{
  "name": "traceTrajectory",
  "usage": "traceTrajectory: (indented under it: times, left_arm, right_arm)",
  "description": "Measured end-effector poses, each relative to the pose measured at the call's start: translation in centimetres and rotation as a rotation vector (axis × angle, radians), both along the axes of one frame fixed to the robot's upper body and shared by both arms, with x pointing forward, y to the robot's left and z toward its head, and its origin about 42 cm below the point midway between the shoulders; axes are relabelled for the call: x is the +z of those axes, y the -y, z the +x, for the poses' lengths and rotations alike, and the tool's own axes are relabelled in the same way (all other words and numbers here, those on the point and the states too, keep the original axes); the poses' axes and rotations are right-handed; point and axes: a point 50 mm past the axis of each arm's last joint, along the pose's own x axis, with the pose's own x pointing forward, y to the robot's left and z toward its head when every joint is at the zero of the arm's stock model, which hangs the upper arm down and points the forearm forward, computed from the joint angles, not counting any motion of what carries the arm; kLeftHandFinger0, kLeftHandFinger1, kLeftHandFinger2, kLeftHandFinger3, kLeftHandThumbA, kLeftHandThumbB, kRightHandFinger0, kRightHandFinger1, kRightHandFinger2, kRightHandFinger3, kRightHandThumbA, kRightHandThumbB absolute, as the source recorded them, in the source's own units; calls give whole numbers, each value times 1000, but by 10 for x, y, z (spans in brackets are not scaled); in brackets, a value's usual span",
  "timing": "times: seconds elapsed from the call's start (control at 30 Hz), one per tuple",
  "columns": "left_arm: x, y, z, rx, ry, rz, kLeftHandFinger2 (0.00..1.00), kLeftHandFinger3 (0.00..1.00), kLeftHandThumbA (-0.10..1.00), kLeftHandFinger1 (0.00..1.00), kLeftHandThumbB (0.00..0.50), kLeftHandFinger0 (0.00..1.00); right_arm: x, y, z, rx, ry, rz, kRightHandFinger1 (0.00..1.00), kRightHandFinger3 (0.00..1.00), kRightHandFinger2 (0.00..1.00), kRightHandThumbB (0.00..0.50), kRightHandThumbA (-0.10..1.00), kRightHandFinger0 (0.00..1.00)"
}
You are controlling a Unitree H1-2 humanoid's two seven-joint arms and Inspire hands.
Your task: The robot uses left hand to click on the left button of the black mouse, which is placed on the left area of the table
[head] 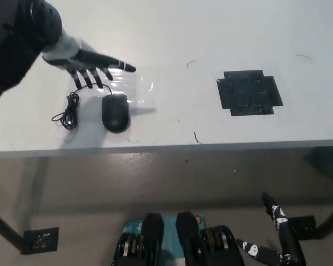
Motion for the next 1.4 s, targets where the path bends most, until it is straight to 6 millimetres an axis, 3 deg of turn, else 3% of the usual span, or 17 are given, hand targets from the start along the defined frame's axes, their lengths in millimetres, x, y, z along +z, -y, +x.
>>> traceTrajectory:
  times: [0.1,0.17,0.23,0.33,0.37,0.4,0.5,0.57,0.67,0.83,0.9,0.93,1.0,1.17,1.27,1.3,1.4]
  left_arm:
    - [-10,-2,4,38,-26,-1,304,1000,1000,1,396,1]
    - [-13,-2,5,56,-38,-10,798,1000,1000,696,396,636]
    - [-16,-4,6,76,-47,-18,627,1000,1000,293,348,190]
    - [-19,-5,7,81,-47,-27,1000,1000,1000,937,282,721]
    - [-21,-6,7,78,-46,-30,740,1000,1000,467,286,323]
    - [-23,-6,6,71,-46,-26,1000,1000,1000,886,272,642]
    - [-29,-8,6,50,-41,-20,451,1000,1000,366,308,309]
    - [-31,-9,6,38,-37,-17,595,1000,1000,242,302,78]
    - [-31,-9,6,30,-32,-17,1000,1000,1000,1000,311,1000]
    - [-38,-11,8,29,-38,-12,1000,1000,1000,1000,330,1000]
    - [-40,-11,9,31,-42,-13,808,1000,1000,542,346,443]
    - [-41,-10,9,31,-44,-11,1000,1000,1000,1000,362,1000]
    - [-42,-7,10,29,-49,0,1000,1000,1000,1000,360,1000]
    - [-48,2,11,7,-51,31,423,1000,1000,271,374,234]
    - [-50,5,11,-4,-47,43,1000,1000,1000,860,371,873]
    - [-50,5,11,-6,-47,46,561,1000,1000,416,381,494]
    - [-53,3,12,-5,-47,50,591,1000,1000,217,388,104]
  right_arm:
    - [0,0,0,1,4,0,1000,1000,1000,423,1000,1000]
    - [1,0,0,1,5,0,1000,1000,1000,421,1000,1000]
    - [1,0,1,2,7,1,1000,1000,1000,430,1000,1000]
    - [1,-1,1,5,8,2,1000,1000,1000,432,1000,1000]
    - [1,-1,1,6,8,2,1000,1000,1000,433,1000,1000]
    - [1,-1,1,6,8,2,1000,1000,1000,432,1000,1000]
    - [1,-1,1,7,8,2,1000,1000,1000,443,1000,1000]
    - [1,-1,1,7,8,2,1000,1000,1000,439,1000,1000]
    - [1,-1,1,6,8,2,1000,1000,1000,438,1000,1000]
    - [1,-1,1,7,8,2,1000,1000,1000,437,1000,1000]
    - [1,-1,1,7,8,2,1000,1000,1000,423,1000,1000]
    - [1,-1,1,7,8,2,1000,1000,1000,425,1000,1000]
    - [2,-1,1,7,10,3,1000,1000,1000,422,1000,1000]
    - [2,-1,1,7,12,3,1000,1000,1000,429,1000,1000]
    - [2,-1,1,8,12,4,1000,1000,1000,431,1000,1000]
    - [2,-1,1,8,13,4,1000,1000,1000,431,1000,1000]
    - [2,-1,1,9,14,4,1000,1000,1000,435,1000,1000]
